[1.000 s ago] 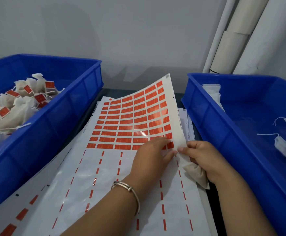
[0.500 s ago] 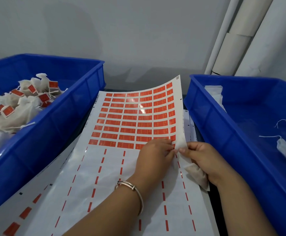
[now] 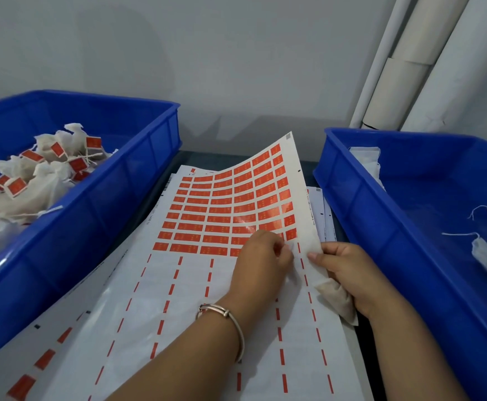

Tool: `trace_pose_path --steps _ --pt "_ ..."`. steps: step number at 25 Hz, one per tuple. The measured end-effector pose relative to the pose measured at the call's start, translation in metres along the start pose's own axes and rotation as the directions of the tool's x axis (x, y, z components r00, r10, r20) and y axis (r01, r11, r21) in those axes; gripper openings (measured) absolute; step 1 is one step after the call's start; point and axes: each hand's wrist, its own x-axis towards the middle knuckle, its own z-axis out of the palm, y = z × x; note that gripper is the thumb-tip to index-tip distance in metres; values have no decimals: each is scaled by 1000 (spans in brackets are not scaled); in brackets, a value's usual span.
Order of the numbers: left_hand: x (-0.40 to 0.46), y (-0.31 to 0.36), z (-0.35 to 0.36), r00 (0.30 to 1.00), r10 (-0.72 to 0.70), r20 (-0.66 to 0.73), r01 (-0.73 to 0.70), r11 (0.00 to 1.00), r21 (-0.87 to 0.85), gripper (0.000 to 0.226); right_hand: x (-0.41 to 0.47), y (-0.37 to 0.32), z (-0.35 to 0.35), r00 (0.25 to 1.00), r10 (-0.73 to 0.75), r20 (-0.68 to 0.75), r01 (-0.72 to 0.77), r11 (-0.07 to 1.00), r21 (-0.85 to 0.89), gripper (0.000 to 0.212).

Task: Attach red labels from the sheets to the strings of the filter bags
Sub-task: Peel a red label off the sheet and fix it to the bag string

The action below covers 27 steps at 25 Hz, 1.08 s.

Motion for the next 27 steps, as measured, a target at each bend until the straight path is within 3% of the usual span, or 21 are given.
trace_pose_path --steps 4,10,14,16,19,21,23,27 --pt "6 -1 -11 985 -172 -11 169 978 -120 23 0 2 1 997 6 -75 -13 996 -93 10" --pt "12 -2 -20 909 -415 -32 380 859 -343 12 1 -4 -3 956 -101 -276 -5 935 -356 27" --pt "16 2 -29 882 -468 49 441 786 -434 13 -13 -22 -5 926 -239 -292 76 876 -476 27" --pt "15 7 -37 874 -472 115 460 727 -510 11 -29 -35 -7 910 -325 -257 141 826 -546 27" --pt "5 12 -57 879 -438 187 433 570 -699 11 -58 -52 -3 940 -335 -60 261 823 -504 10" --pt "-2 13 -68 898 -401 182 389 528 -755 12 -67 -64 6 933 -355 59 343 826 -446 20" --pt "-11 13 -72 921 -342 188 359 555 -751 14 -67 -71 19 912 -390 126 409 841 -354 28" --pt "-24 7 -70 935 -240 262 355 649 -673 19 -51 -59 43 904 -399 155 428 848 -311 21"
